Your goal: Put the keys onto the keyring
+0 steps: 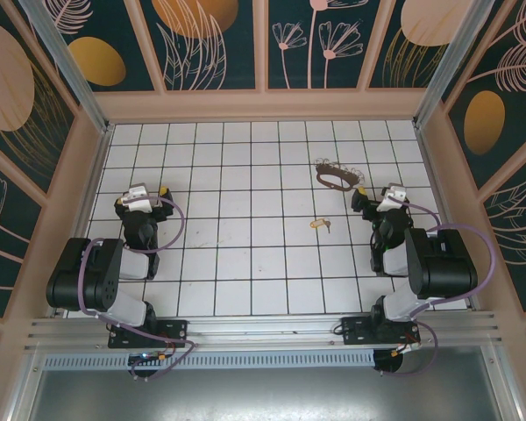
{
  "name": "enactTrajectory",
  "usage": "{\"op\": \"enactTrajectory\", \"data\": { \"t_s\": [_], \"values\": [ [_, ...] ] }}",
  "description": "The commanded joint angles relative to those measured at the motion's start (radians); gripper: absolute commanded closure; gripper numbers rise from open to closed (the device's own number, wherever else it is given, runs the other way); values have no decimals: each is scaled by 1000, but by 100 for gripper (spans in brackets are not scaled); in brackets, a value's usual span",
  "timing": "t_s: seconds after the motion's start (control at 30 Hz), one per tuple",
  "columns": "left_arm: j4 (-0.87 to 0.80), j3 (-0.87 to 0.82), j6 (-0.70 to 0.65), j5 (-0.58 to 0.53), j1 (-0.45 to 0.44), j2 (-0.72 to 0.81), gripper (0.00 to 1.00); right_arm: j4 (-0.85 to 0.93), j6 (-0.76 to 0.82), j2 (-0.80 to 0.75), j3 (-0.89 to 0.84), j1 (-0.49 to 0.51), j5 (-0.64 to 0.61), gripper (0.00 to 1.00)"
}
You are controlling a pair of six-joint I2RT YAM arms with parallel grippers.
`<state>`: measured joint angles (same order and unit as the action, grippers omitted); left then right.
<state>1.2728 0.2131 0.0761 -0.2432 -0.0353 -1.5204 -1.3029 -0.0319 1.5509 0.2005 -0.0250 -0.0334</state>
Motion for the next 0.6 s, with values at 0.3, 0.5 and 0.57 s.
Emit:
{"op": "enactTrajectory", "data": {
  "t_s": [0.3, 0.5, 0.57],
  "values": [
    [-237, 86, 12, 21, 5, 135, 1, 105, 17, -104, 35, 10, -14, 1],
    [-378, 126, 49, 30, 5, 189, 1, 229, 15, -217, 63, 20, -58, 1],
    [-443, 159, 69, 44, 5, 206, 1, 322, 5, -261, 98, 31, -77, 1]
  ]
}}
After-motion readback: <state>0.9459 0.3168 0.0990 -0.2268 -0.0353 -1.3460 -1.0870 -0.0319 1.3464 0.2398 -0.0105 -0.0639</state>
